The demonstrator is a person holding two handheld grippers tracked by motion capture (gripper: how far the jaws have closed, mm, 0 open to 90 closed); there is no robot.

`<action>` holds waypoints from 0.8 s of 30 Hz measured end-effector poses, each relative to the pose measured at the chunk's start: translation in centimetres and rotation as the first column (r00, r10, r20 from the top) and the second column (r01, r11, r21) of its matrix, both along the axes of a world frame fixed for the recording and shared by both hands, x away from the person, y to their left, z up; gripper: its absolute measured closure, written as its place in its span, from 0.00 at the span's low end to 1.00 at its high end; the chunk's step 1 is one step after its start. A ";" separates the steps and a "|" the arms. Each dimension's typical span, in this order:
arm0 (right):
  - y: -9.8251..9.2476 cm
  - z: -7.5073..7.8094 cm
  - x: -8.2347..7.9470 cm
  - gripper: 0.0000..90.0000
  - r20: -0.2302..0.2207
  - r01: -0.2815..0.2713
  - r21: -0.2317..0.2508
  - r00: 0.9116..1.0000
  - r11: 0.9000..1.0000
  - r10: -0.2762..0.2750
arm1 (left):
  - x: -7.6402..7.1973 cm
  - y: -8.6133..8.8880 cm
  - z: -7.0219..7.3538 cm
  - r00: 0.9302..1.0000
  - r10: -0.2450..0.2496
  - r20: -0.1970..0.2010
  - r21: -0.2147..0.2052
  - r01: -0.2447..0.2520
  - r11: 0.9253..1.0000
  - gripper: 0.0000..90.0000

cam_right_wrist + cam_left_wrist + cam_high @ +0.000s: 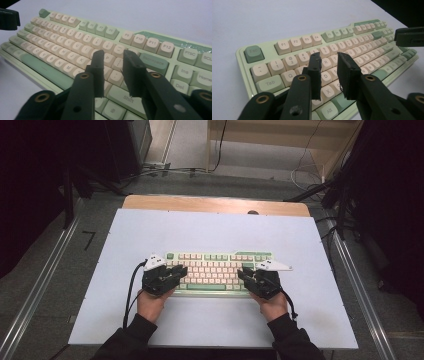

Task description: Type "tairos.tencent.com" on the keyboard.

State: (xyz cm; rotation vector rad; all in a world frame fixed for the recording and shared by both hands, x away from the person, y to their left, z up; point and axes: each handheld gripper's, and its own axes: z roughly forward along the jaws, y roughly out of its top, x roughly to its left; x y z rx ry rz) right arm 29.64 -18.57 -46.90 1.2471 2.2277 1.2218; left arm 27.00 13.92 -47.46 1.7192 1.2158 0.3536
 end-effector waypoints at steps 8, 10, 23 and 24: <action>-1.5 0.2 -0.6 0.55 0.023 0.001 0.011 1.000 1.000 -0.001 | -0.8 0.2 -0.1 1.000 0.023 0.012 0.026 -0.023 0.999 0.53; -2.0 0.2 -0.7 0.50 0.016 0.016 0.020 1.000 1.000 -0.016 | -0.9 0.3 -0.1 0.999 0.034 0.011 0.037 -0.034 0.999 0.47; -5.7 0.1 -1.2 0.33 0.005 0.075 0.019 0.997 0.997 -0.075 | -1.8 2.2 -0.4 0.996 0.088 0.034 0.034 -0.089 0.995 0.36; -6.0 0.1 -1.3 0.33 0.003 0.085 0.018 0.996 0.996 -0.085 | -1.9 2.4 -0.5 0.995 0.093 0.038 0.037 -0.094 0.995 0.36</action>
